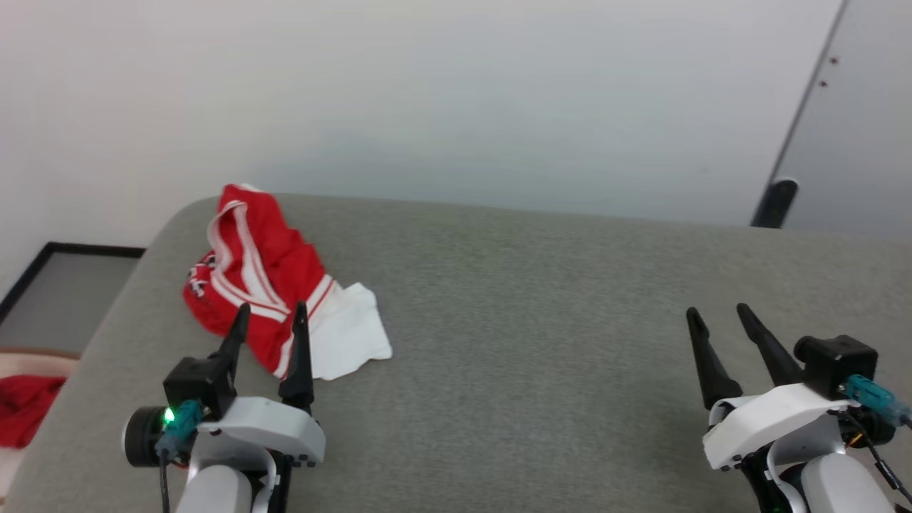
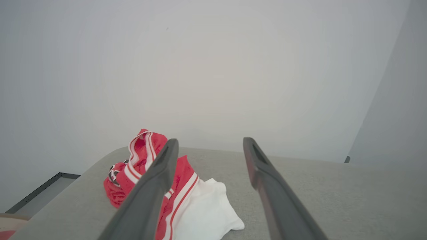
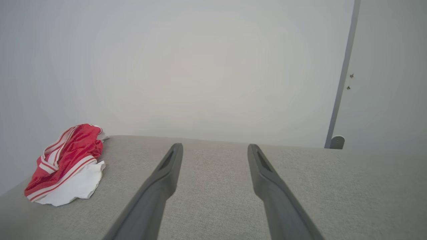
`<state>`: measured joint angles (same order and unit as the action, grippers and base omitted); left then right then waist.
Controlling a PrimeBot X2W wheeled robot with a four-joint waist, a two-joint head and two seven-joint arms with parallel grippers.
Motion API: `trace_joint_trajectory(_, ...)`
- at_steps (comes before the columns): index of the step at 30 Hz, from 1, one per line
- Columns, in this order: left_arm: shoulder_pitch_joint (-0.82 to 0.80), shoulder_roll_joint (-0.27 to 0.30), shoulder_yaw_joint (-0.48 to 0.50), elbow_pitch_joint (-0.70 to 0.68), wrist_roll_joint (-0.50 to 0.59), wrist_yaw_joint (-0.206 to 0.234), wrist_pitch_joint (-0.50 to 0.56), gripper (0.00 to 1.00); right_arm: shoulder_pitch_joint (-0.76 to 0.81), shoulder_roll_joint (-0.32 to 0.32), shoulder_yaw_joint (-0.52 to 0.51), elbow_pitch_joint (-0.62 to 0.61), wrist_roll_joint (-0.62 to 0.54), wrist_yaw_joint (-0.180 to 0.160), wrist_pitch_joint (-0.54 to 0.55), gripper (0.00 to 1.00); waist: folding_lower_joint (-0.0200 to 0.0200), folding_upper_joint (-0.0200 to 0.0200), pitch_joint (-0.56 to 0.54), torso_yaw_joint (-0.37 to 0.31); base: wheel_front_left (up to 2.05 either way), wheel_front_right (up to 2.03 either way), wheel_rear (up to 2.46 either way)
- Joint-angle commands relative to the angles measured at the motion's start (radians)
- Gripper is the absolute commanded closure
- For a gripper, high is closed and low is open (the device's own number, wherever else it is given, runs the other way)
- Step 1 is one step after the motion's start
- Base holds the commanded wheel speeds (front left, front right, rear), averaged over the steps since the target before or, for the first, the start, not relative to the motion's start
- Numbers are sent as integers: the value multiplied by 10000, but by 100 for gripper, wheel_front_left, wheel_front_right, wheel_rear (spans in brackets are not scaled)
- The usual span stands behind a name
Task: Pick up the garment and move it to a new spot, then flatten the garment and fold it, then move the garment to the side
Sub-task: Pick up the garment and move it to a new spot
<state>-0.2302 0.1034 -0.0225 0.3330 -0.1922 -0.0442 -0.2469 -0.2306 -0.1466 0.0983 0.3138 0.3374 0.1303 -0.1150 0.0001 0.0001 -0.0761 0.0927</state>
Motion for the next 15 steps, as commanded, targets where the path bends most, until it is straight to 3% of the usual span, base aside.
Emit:
trace_joint_trajectory(1, -95, 32, 69, 7, 189, 70, -80, 0, -126, 32, 102, 1, -183, 7, -72, 0, -1, -1, -181, 524, 0, 0, 0)
trace_joint_trajectory(8, 31, 102, 324, 47, 703, 279, -194, 0, -207, 158, 519, 121, -551, 7, -181, 0, -1, -1, -402, 1490, 0, 0, 0)
trace_joint_trajectory(15, 89, 87, 410, 83, 703, 209, -163, 0, -219, 268, 599, 234, -538, 6, -197, 0, -1, -1, -422, 1959, 0, 0, 0)
